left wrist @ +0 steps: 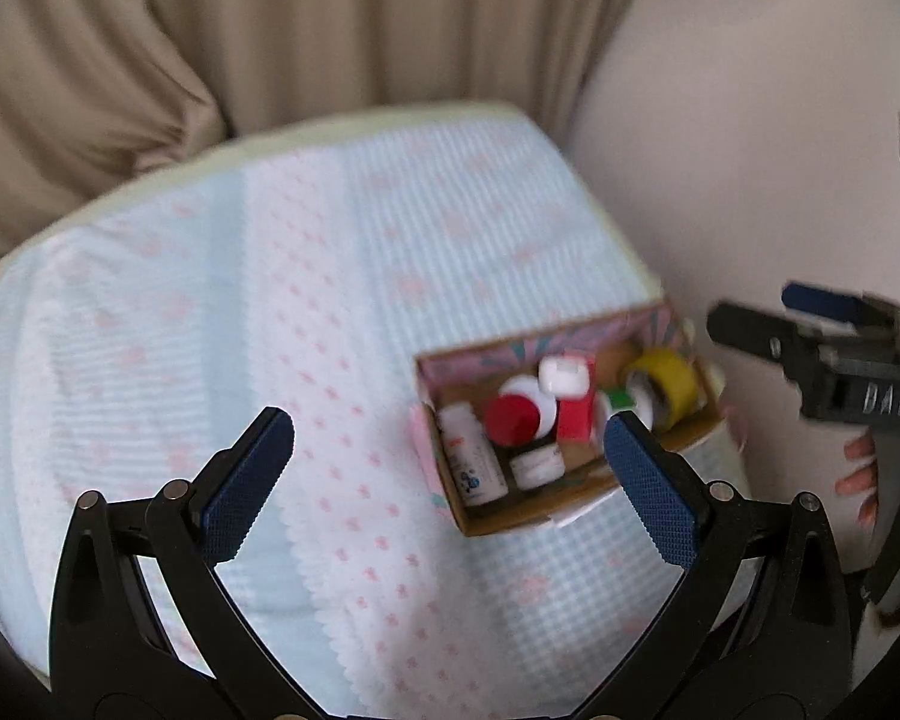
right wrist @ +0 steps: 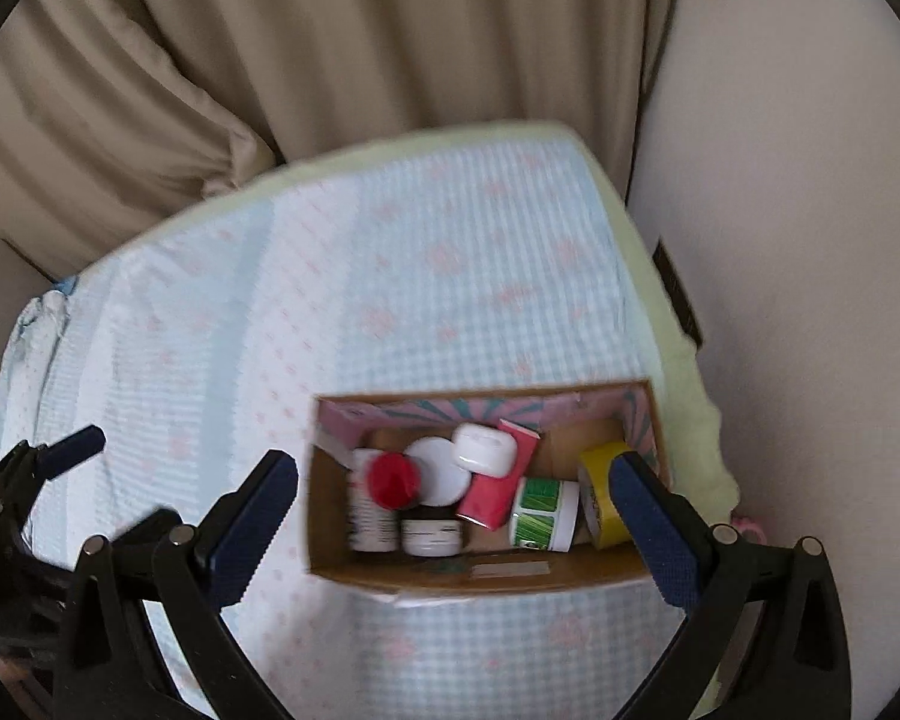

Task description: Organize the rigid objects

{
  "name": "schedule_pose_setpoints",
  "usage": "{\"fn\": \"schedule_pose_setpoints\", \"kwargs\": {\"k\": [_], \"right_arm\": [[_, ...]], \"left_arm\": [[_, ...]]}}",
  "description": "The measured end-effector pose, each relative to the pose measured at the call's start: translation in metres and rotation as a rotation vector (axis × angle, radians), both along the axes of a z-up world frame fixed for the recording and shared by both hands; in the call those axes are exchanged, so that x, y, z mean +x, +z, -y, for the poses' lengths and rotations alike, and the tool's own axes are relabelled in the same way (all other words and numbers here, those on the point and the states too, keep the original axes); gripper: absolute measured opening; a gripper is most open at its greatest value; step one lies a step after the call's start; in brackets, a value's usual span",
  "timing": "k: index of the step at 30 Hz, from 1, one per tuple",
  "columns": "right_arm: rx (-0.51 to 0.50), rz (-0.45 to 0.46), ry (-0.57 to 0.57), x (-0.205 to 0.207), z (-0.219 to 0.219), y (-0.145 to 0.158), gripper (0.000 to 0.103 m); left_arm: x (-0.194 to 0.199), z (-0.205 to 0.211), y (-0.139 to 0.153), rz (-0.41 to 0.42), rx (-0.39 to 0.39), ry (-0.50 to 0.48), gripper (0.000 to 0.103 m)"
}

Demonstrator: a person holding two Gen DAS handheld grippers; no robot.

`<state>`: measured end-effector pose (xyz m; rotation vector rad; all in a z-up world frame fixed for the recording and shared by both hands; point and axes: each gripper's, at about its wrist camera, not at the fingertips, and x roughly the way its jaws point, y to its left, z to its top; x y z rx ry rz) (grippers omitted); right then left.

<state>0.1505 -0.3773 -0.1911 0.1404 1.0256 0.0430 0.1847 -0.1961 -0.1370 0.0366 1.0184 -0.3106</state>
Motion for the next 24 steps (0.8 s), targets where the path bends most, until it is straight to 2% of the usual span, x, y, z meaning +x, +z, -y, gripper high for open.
{"fn": "schedule_pose_setpoints", "kwargs": {"k": [4,6,10,15,18,24], "right_arm": [[-0.054,0.124,0.027,-0.033,-0.036,0.072,0.103],[-0.066,0.173,0.034,-0.047,-0.051,0.097,0.103],[-0.073,0.264,0.041,-0.074,-0.075,0.137,0.103],[-0.086,0.310,0.035,-0.101,-0.103,0.159,0.103],[-0.117,0.329,0.040,-0.114,-0.117,0.162,0.103],[-0.097,0.338,0.029,-0.126,-0.129,0.158,0.103]], "left_arm": [[-0.026,-0.046,0.074,0.150,-0.031,0.069,0.103],[-0.040,-0.073,0.104,0.213,-0.050,0.108,0.103],[-0.067,-0.112,0.138,0.293,-0.061,0.170,0.103],[-0.102,-0.141,0.155,0.350,-0.033,0.219,0.103],[-0.116,-0.154,0.160,0.379,-0.027,0.234,0.103],[-0.131,-0.167,0.160,0.392,-0.028,0.233,0.103]]}}
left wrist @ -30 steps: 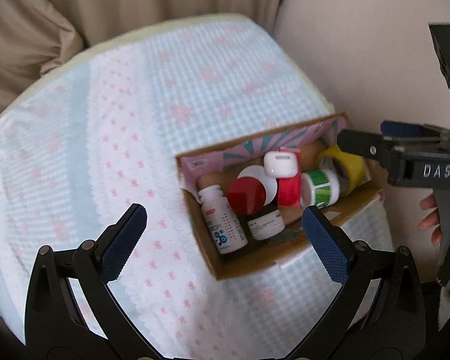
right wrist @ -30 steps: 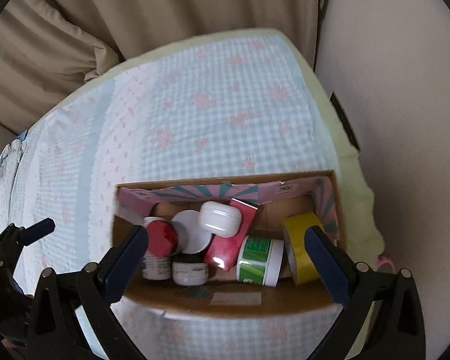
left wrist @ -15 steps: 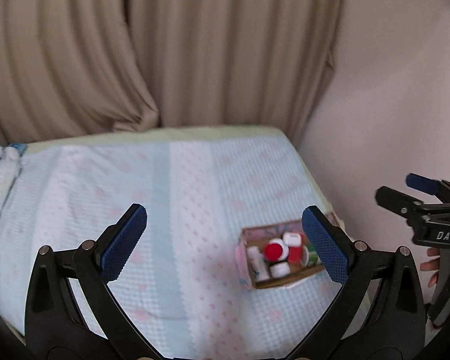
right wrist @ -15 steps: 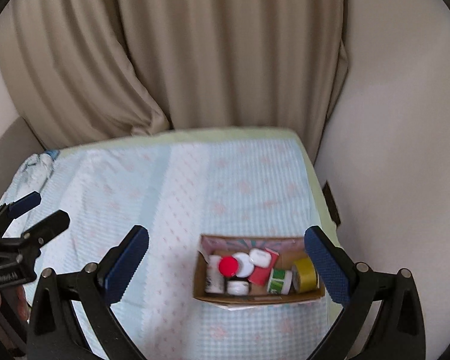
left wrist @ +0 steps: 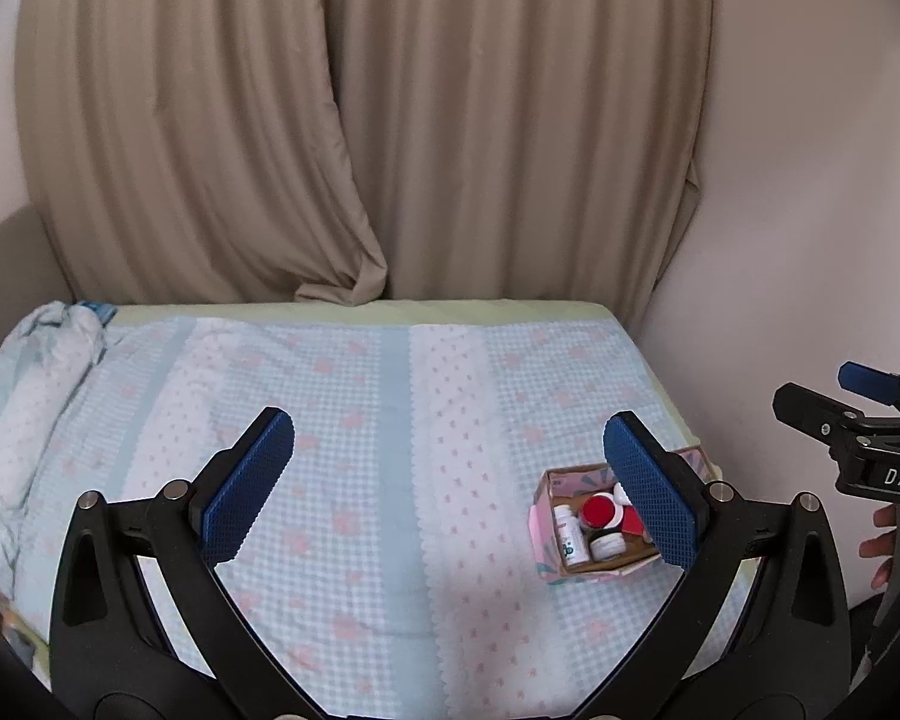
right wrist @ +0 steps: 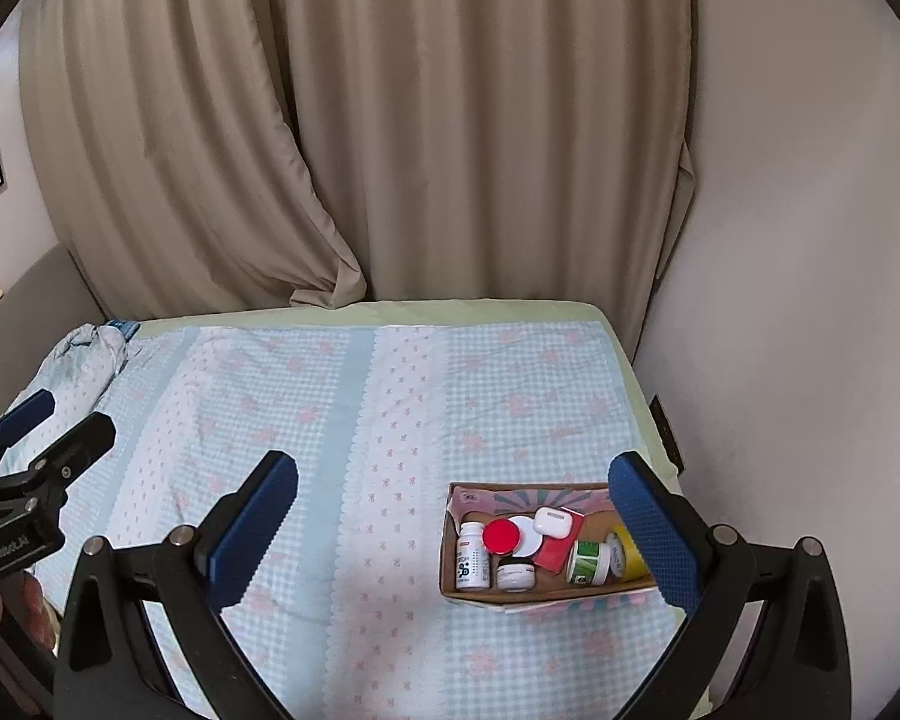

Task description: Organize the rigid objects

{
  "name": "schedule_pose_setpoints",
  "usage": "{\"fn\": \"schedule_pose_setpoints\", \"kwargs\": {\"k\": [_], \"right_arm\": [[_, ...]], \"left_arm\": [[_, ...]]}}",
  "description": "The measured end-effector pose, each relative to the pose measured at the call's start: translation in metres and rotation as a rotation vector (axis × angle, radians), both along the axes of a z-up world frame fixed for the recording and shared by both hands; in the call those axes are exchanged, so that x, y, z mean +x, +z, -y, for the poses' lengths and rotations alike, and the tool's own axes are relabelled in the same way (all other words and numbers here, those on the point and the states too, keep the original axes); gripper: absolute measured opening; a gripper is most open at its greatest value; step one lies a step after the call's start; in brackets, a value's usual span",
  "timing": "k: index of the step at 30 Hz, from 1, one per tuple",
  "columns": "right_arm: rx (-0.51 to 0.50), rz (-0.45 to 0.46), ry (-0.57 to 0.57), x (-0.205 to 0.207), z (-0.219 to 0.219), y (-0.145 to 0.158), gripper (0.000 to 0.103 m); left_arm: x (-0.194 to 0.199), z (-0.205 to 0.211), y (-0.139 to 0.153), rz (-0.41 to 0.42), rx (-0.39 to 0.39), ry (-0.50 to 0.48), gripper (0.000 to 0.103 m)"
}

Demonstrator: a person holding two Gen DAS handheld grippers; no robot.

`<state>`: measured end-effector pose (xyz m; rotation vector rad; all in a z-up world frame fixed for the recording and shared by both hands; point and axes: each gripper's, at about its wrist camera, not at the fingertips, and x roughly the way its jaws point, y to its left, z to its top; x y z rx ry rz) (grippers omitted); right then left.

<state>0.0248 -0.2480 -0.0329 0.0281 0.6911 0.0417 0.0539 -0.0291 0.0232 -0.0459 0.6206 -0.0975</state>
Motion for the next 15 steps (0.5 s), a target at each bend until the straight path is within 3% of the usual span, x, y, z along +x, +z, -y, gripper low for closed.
{"fn": "schedule_pose_setpoints", "kwargs": {"k": [15], "right_arm": [[-0.008,0.023,-0.017,-0.0080,-0.0113,0.0000,0.103]], "left_arm": [[-0.0052,-0.0087,0.0021,-0.005,-0.004,-0.011,0.103]]}}
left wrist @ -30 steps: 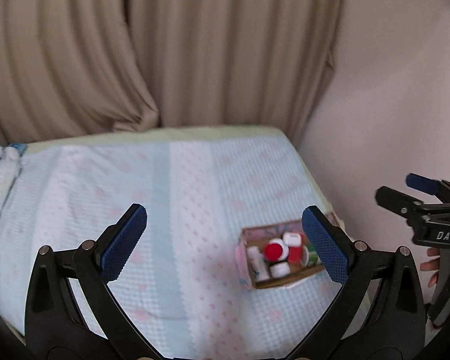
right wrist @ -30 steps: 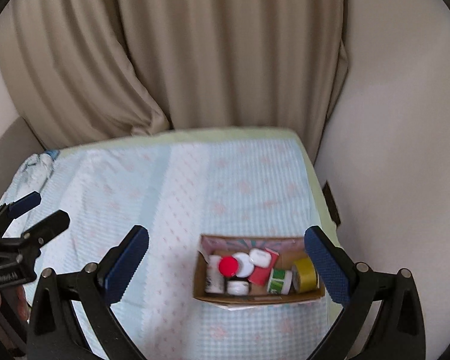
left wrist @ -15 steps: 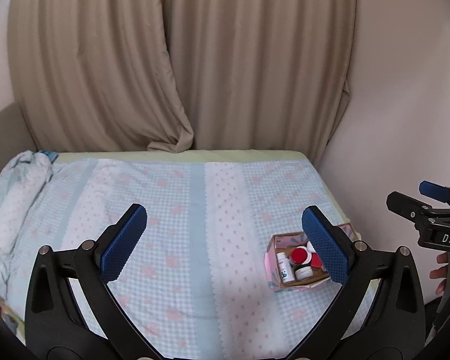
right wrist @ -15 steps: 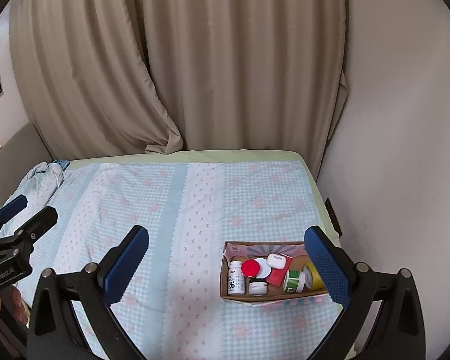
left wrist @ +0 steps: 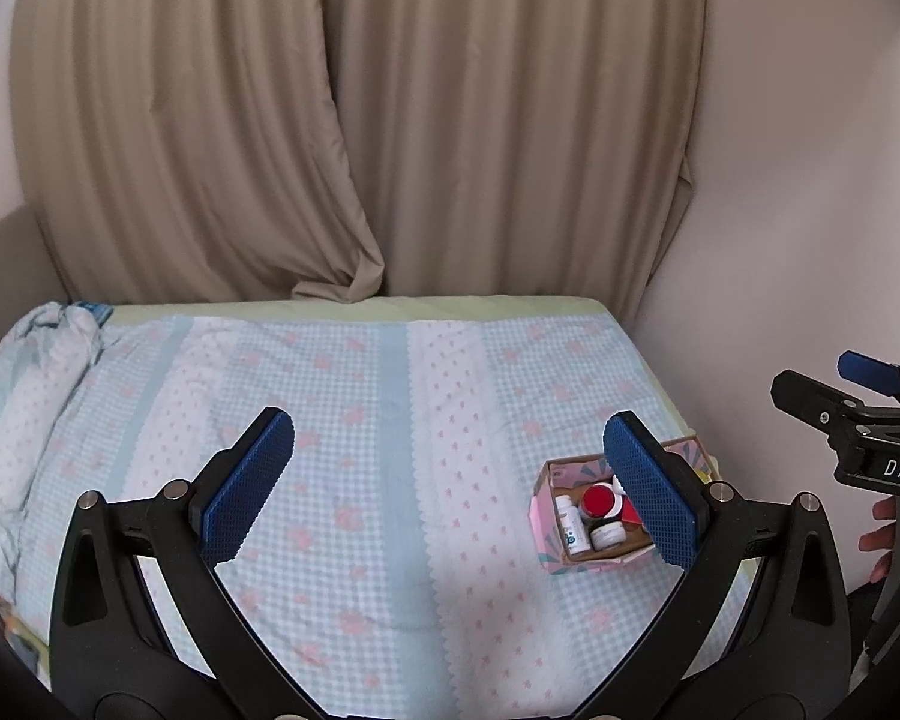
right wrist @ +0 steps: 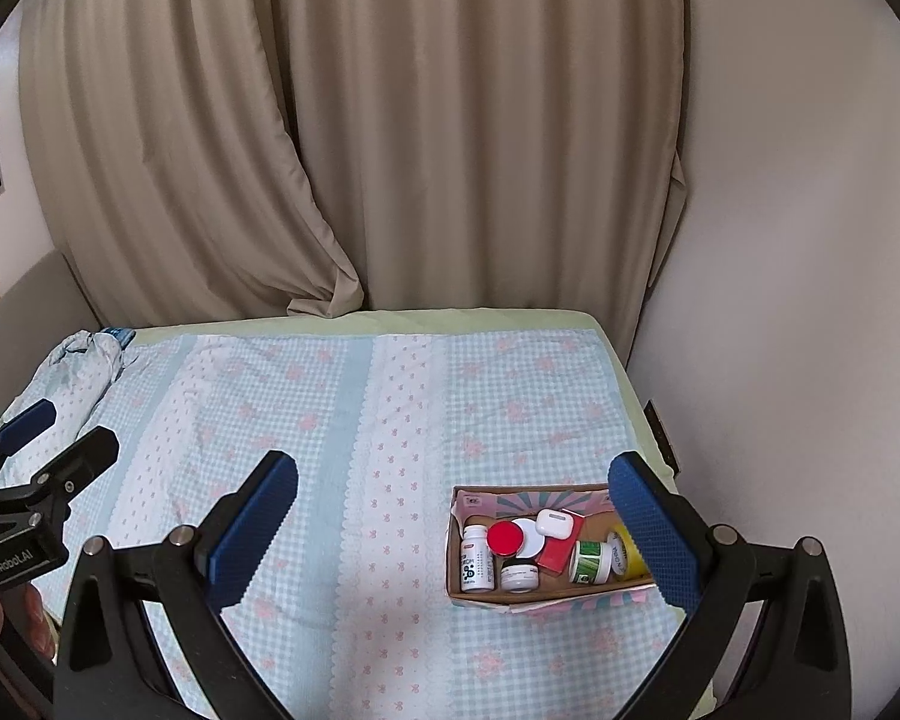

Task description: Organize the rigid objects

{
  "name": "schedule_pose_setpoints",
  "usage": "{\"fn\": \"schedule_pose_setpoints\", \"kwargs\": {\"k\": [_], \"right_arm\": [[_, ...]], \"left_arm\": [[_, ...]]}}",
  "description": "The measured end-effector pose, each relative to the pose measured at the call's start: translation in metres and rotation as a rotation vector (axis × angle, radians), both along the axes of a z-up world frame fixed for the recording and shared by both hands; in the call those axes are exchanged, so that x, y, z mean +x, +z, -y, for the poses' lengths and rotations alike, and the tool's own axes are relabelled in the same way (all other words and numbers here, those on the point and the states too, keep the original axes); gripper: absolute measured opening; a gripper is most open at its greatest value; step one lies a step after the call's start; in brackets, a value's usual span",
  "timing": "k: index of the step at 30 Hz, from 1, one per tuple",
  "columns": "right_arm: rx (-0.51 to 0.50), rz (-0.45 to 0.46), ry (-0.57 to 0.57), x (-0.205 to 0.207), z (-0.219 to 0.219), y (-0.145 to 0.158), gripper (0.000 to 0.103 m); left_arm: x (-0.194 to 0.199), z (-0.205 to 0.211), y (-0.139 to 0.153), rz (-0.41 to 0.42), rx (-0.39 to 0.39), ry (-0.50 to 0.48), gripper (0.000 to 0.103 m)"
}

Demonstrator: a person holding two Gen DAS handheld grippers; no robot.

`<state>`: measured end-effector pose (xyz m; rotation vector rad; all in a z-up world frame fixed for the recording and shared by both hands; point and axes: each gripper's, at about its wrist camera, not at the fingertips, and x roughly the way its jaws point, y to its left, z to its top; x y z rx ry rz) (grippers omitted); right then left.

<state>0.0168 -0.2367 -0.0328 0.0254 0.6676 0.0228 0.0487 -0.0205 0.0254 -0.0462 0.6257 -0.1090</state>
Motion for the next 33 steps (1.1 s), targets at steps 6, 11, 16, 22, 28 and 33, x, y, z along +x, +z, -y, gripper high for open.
{"fn": "schedule_pose_setpoints", "kwargs": {"k": [6,11,16,22,28,33], "right_arm": [[-0.006,0.000,0.001,0.000,-0.003,0.000,0.103],[-0.008,0.001,0.006,0.000,-0.004,0.000,0.103],[-0.008,0.004,0.014,0.001,-0.005,0.000,0.103],[-0.007,0.004,0.014,0.000,-0.005,0.000,0.103],[-0.008,0.007,0.018,0.001,-0.004,0.001,0.103],[-0.008,0.009,0.019,0.002,-0.003,0.000,0.103]], "left_arm": [[-0.001,-0.001,-0.001,0.006,0.002,0.000,0.103],[-0.001,-0.003,-0.002,0.011,0.004,0.000,0.103],[-0.003,-0.003,-0.002,0.017,0.007,0.006,0.103],[-0.003,0.000,-0.002,0.022,0.019,0.010,0.103],[-0.004,0.005,-0.002,0.031,0.025,0.015,0.103],[-0.006,0.007,-0.002,0.038,0.026,0.019,0.103]]}}
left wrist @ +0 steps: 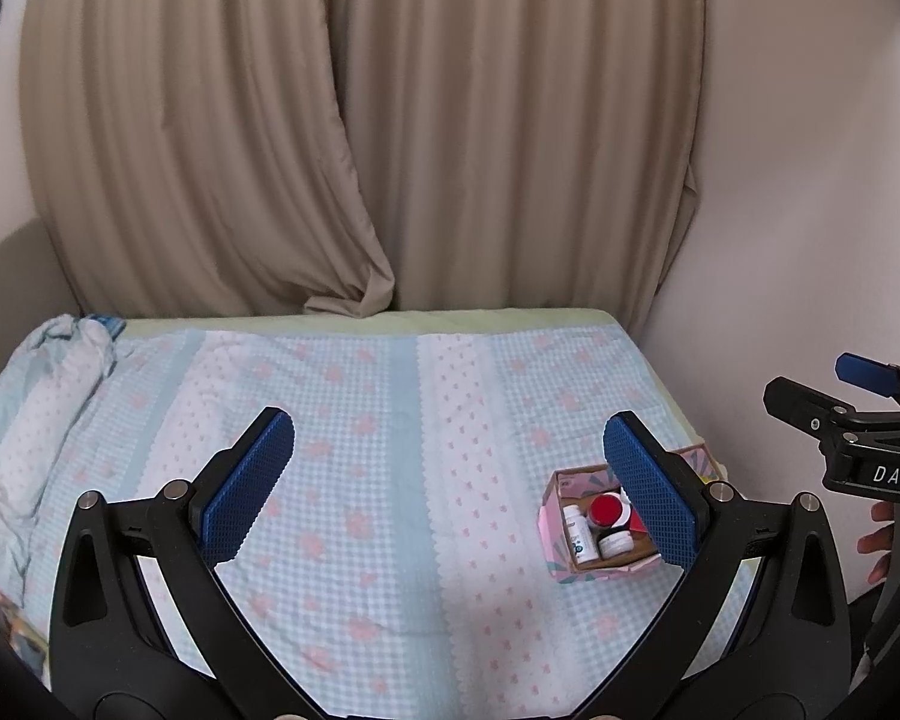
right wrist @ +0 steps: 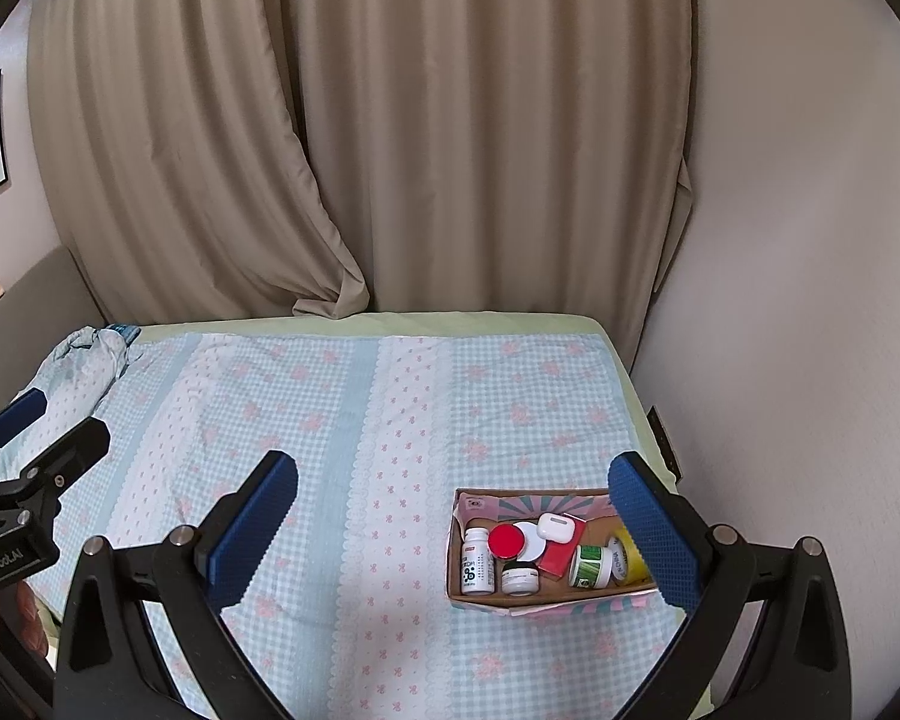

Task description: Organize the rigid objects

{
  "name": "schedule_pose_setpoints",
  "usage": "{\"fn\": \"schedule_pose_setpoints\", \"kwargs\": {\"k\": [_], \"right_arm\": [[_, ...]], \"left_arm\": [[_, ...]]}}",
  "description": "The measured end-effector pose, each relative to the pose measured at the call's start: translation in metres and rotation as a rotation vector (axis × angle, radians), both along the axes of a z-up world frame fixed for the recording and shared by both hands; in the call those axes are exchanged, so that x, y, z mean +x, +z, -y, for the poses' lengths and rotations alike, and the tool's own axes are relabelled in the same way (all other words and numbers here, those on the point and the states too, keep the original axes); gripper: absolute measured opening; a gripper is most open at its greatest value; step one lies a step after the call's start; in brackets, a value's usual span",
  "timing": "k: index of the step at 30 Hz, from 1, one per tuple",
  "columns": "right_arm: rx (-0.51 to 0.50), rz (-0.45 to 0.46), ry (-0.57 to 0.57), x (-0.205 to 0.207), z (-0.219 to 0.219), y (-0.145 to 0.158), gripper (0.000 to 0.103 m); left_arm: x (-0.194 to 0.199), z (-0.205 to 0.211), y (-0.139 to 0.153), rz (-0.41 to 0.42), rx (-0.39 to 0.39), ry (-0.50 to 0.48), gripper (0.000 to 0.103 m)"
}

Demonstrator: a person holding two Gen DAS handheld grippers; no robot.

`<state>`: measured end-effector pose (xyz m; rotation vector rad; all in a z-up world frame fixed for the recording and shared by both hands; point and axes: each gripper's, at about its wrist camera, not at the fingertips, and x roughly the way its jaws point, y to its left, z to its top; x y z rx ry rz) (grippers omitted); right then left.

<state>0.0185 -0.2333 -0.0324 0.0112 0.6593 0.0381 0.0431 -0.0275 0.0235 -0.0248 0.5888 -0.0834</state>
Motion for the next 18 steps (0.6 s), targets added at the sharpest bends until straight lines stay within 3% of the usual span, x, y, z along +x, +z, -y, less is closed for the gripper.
{"fn": "schedule_pose_setpoints", "kwargs": {"k": [18], "right_arm": [[0.008,-0.002,0.006,0.0004,0.0027,0.0015,0.103]], "left_arm": [[-0.0019,0.0053,0.0000,0.023,0.024,0.026,0.103]]}}
